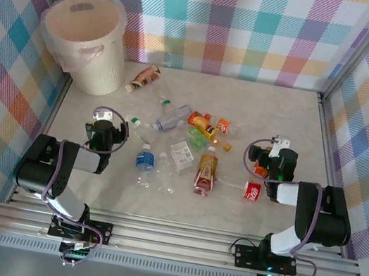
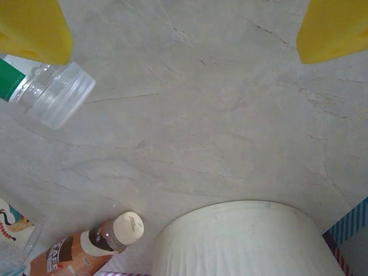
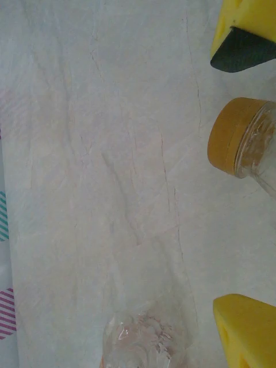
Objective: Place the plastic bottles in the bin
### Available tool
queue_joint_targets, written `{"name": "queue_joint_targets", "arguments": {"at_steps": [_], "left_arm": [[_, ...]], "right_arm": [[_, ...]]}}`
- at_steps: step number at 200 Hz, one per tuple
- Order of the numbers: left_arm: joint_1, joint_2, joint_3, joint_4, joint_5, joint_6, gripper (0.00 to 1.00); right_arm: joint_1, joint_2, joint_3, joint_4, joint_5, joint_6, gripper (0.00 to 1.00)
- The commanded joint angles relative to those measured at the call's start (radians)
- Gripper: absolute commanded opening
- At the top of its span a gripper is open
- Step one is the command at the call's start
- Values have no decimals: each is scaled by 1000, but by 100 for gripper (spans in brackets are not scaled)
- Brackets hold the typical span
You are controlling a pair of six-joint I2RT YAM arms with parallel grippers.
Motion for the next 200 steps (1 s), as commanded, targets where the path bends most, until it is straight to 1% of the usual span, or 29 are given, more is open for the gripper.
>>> {"name": "queue_joint_targets", "arguments": {"at_steps": [1, 162, 169, 178, 186, 200], "left_arm": [[0, -8, 3, 15, 15, 3, 100], [1, -10, -1, 21, 14, 3, 100], [-1, -16, 1, 16, 2, 3, 100], [0, -40, 10, -26, -10, -11, 100], [-3, -37, -5, 11, -8, 0, 100], [-4, -45, -20, 29, -6, 1, 100]], "right_arm": [[1, -3, 14, 34, 4, -3, 100], [0, -4, 12, 37, 1, -3, 100], [-1, -4, 13, 36, -3, -5, 100], [1, -12, 17, 24, -17, -10, 100], [1, -35, 22, -4, -34, -19, 100], [1, -101, 38, -88, -44, -23, 100]]}}
